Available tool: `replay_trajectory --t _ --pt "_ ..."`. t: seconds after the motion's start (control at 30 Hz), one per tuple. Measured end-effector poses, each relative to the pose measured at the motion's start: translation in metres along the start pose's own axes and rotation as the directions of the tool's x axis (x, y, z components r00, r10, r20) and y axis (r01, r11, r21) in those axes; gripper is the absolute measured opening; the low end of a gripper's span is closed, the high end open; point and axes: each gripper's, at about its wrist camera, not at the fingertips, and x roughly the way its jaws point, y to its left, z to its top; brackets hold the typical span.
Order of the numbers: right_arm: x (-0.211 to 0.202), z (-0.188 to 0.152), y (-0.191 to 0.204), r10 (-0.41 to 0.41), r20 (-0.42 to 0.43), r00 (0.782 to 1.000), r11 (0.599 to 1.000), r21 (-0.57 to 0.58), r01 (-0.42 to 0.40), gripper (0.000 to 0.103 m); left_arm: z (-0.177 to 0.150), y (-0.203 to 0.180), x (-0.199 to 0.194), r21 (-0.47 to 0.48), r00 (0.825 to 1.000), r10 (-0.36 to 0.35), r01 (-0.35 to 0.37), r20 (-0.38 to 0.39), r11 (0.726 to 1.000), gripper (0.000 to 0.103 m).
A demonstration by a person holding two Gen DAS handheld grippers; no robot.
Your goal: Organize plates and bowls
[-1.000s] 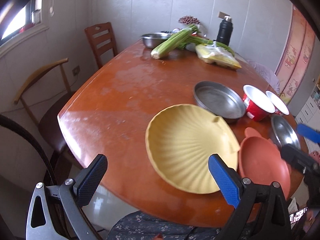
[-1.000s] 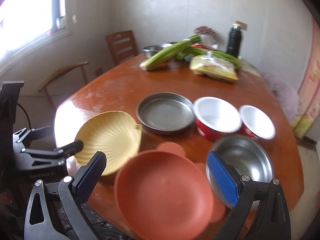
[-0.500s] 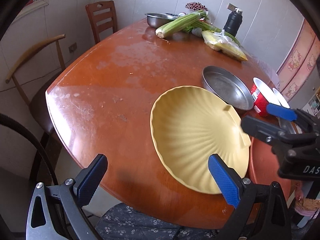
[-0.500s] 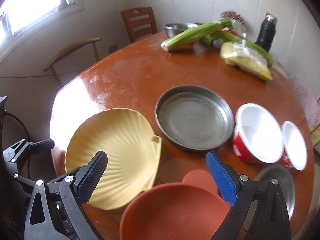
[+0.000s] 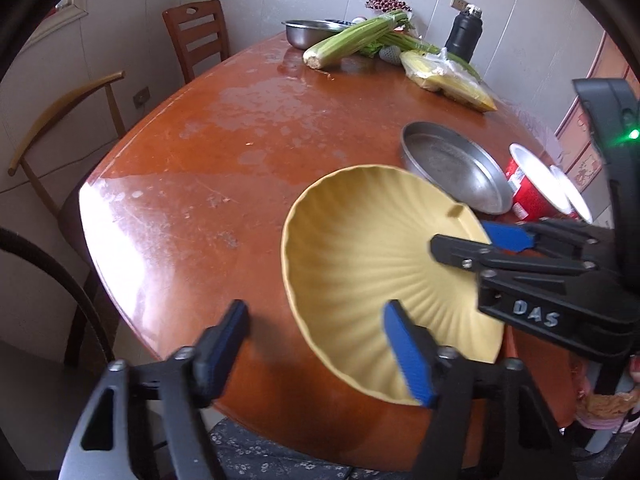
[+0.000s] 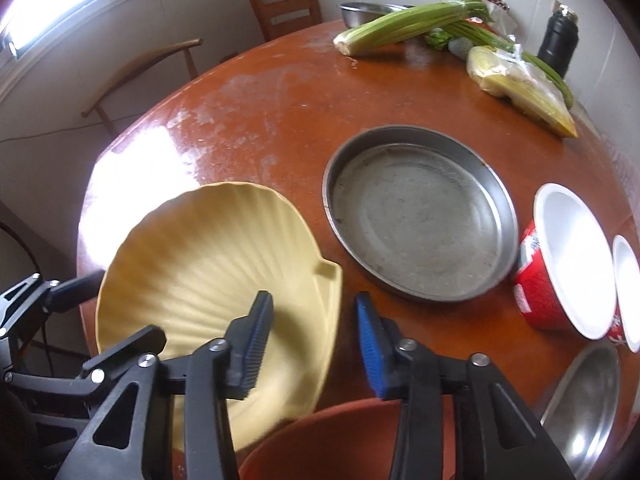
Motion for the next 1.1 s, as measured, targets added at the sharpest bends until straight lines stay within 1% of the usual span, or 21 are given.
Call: replay_trajectory --t 0.03,0.1,0.2,0.5,0.63,0.8,0.97,1.1 --pt "0.001 0.0 -0.001 0.007 -0.001 1.0 1.0 0.006 -0.007 0.035 0.001 0.0 0.0 -0.005 1.0 -0.013 0.013 -0.001 1.0 0.056" --pt "0.001 0.002 -0.001 0.019 -0.001 1.0 1.0 0.007 -0.019 0.032 0.002 0.0 0.0 -0.01 1.0 -0.027 0.027 0.001 1.0 0.047" --pt "0.002 0.004 0.001 0.013 -0.001 1.0 1.0 0.003 -0.013 0.032 0.003 -0.001 0.001 -0.014 0.999 -0.045 0.045 0.004 0.999 0.039" --pt "0.0 0.005 0.004 0.013 0.0 1.0 1.0 0.02 -0.013 0.032 0.01 0.007 0.003 -0.041 0.999 -0.049 0.05 0.013 0.998 0.039" --pt "-0.006 0.008 0.009 0.024 0.018 1.0 0.999 0.028 -0.025 0.032 0.015 0.015 0.0 -0.05 0.999 -0.038 0.039 0.021 0.998 0.039" --pt "-0.011 0.016 0.019 0.035 0.034 0.999 0.998 0.043 -0.037 0.033 0.031 0.027 -0.005 -0.047 0.999 -0.001 0.003 0.048 0.999 0.039" --pt "-0.011 0.031 0.019 0.05 0.057 0.997 0.993 0.102 -0.056 0.033 0.052 0.034 -0.003 -0.045 0.996 0.021 -0.017 0.081 0.999 0.039" --pt "-0.009 0.041 0.022 0.047 0.074 0.996 0.991 0.118 -0.056 0.033 0.067 0.038 0.005 -0.021 0.995 0.048 -0.047 0.084 0.999 0.039"
